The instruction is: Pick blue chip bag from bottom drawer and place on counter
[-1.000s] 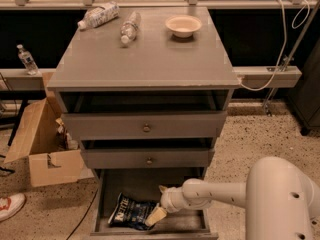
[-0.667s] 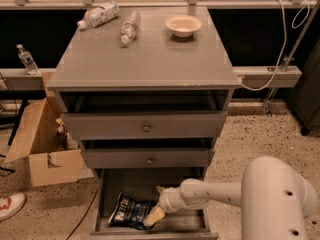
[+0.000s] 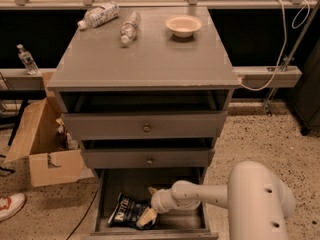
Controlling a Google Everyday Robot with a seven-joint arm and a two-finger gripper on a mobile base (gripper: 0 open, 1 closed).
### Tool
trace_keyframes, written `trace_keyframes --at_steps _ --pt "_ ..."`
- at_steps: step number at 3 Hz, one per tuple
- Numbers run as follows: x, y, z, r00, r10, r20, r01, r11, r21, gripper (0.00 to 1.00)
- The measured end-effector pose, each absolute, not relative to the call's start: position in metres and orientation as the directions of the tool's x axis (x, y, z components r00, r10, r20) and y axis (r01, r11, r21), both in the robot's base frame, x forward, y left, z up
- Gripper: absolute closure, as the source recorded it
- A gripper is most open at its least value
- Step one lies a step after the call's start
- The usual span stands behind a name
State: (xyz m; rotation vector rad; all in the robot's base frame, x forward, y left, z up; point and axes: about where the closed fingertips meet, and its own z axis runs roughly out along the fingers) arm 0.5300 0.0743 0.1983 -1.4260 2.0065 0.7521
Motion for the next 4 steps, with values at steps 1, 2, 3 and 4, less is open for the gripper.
trace_keyframes --at_steps 1,2,3,4 --pt "0.537 0.091 0.183 -0.262 -0.637 -0.725 -0.958 0.261 0.117 0.00" --pt "0.544 0.104 0.167 -0.253 -0.645 -0.721 -0.960 0.258 0.106 0.00" --pt "0.544 0.113 0.148 -0.243 -0.666 -0.705 -0.963 0.251 0.095 0.00" --pt "0.540 0.121 0.128 -0.236 -0.694 -0.681 -0.968 0.233 0.097 0.16"
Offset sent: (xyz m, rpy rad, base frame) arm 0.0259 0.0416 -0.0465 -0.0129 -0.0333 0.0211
